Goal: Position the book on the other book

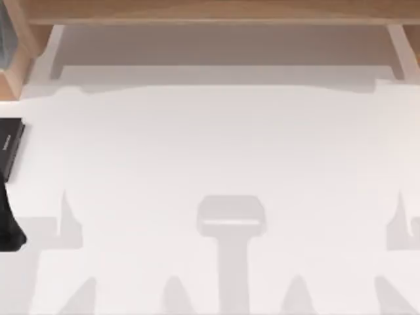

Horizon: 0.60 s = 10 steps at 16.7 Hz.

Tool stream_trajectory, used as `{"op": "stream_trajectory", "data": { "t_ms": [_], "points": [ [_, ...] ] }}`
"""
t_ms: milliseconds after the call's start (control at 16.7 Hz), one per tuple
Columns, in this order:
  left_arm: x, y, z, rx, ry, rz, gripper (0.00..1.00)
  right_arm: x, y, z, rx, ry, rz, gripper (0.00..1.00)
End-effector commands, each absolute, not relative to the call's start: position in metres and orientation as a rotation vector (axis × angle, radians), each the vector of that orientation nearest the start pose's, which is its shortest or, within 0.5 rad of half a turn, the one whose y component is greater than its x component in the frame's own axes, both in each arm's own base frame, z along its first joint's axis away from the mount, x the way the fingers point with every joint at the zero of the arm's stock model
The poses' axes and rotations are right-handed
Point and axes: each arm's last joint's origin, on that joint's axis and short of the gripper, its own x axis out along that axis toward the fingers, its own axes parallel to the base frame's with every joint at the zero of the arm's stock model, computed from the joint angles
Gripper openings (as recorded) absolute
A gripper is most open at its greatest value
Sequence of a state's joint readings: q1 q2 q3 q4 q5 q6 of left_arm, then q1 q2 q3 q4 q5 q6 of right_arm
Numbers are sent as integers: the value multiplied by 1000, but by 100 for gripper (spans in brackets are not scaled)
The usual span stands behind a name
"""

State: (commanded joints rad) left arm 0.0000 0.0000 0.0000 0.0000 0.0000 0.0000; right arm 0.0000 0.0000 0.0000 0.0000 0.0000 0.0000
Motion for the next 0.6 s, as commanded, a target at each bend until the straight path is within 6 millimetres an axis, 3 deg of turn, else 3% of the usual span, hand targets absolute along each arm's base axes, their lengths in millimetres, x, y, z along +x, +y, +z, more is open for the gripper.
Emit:
{"op": "stream_trajectory", "data": {
  "t_ms": [180,300,600],
  "points": [
    [106,-1,163,0,-3,0,100,106,-1,160,0,0,0,100],
    [107,0,176,-1,-16,-1,100,106,-1,160,0,0,0,100],
    [128,6,241,-3,-45,-8,100,106,-1,160,0,0,0,100]
  ]
}}
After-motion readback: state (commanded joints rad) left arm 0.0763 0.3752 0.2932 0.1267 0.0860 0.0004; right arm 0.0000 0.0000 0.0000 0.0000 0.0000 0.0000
